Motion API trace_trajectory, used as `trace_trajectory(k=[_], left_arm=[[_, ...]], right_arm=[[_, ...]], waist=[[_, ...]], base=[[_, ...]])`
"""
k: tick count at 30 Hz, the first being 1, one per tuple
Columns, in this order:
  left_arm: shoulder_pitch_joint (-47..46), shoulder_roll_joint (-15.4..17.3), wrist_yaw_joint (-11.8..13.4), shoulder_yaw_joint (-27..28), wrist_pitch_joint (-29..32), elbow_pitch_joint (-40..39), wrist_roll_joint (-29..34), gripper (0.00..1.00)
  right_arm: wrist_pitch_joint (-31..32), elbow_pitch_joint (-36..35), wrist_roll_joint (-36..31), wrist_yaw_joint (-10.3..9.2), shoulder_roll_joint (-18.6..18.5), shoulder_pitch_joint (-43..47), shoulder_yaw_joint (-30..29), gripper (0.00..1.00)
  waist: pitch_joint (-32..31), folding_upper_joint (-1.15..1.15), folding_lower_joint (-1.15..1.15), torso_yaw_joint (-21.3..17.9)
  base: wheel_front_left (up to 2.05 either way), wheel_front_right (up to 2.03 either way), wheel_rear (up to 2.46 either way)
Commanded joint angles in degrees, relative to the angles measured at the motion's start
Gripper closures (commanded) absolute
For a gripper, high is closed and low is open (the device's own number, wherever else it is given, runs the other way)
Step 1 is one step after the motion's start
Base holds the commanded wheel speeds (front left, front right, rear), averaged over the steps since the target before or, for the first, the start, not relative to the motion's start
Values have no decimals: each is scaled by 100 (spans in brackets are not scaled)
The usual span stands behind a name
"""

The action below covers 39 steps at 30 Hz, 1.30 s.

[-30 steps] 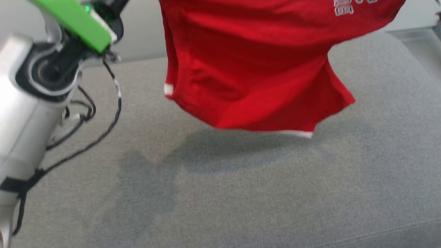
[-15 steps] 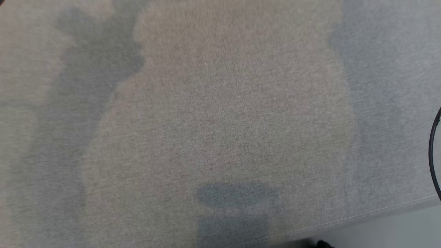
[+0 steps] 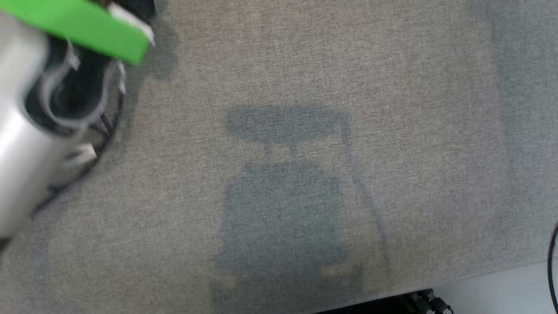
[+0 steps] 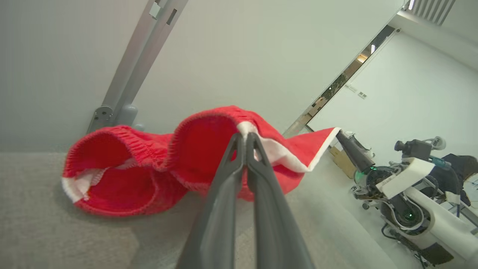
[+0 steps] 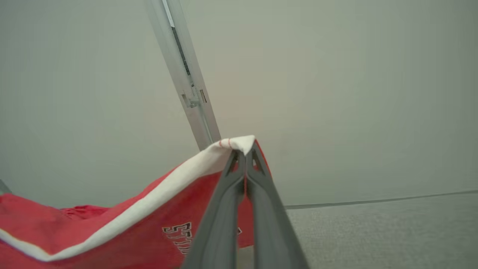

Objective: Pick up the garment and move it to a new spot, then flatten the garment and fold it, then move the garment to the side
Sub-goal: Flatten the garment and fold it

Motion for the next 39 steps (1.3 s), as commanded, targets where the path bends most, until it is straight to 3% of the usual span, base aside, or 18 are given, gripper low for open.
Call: trace_trajectory(k=[1,6,13,23,32,39], left_arm=[[514,16,-19,27,-27,-307,122,100],[1777,104,-18,-263,-25,-868,499,100],[3296,3,-18,-251,-28,-677,1010,100],[4777,-95,-18,85,-28,-775,1331,100],[5708,-110,-17,266,-29,-1212,1503,100],[5578,-311,-18,175,-29,-1210,1262,100]], right_arm=[[-21,-206,-47,-2,-254,524,1,100],[-21,-642,-123,-2,-705,1855,-9,100],[-22,-1086,-390,-4,-1061,3817,89,100],[-22,-1382,-557,-5,-874,5538,-474,100],[-22,-2146,-839,-6,-832,6953,-1169,100],[218,-2199,-1009,-6,-876,6862,-1399,100]], waist=[[-327,0,-2,267],[-907,0,-2,392],[-1770,0,-2,410],[-2666,0,-2,422],[-3101,0,-2,533],[-3112,0,-2,655]], base=[[0,0,0],[0,0,0],[0,0,0],[0,0,0],[0,0,0],[0,0,0]])
